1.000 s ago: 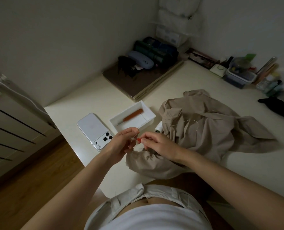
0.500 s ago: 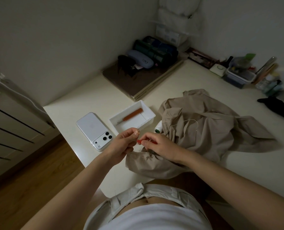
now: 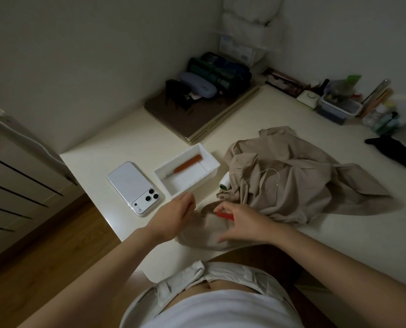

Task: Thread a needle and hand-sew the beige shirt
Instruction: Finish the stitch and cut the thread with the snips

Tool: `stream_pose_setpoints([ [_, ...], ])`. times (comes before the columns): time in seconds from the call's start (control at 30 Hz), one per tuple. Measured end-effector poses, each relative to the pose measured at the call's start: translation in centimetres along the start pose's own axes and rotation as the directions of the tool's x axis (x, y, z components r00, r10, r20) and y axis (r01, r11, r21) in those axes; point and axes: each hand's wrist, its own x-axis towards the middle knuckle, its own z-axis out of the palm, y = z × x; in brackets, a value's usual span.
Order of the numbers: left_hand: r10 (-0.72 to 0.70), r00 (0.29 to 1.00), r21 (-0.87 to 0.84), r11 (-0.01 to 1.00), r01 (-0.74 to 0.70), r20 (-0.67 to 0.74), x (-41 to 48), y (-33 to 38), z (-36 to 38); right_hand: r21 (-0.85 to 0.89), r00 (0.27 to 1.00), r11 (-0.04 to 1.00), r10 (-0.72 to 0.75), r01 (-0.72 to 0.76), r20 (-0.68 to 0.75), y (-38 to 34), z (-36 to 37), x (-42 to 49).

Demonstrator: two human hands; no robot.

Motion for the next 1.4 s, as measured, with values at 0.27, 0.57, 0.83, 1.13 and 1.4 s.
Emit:
stream_pose_setpoints([
  [0.27,0.154,0.988,0.189,0.970,-0.156,0.027,0.7,0.1,0.2,-0.253,0.979,0.961,0.063,-0.112,-0.195,3.1,-0.2,-1.0],
  [0.57,0.292,0.954,0.453,0.843,-0.291,0.069,2.2,1.2,3.4,-0.212,0.891,0.961,0.065,-0.177,-0.449,5.3,-1.9,-0.6],
  [0.83,0.103,0.977,0.570,0.798,-0.195,0.188,2.3,0.9,4.5,-0.242,0.914,0.970,-0.071,-0.029,-0.398,6.4,-1.6,-2.3],
  [1.13,0.013,0.985,0.431,0.898,-0.087,0.172,2.1,1.4,4.2,-0.278,0.846,0.955,-0.060,-0.107,-0.530,4.3,-4.2,1.3],
  [1.4,-0.089,0.982,0.241,0.969,0.047,0.166,1.5,0.4,3.2,-0.201,0.839,0.963,0.042,-0.178,-0.543,4.3,-5.1,2.3],
])
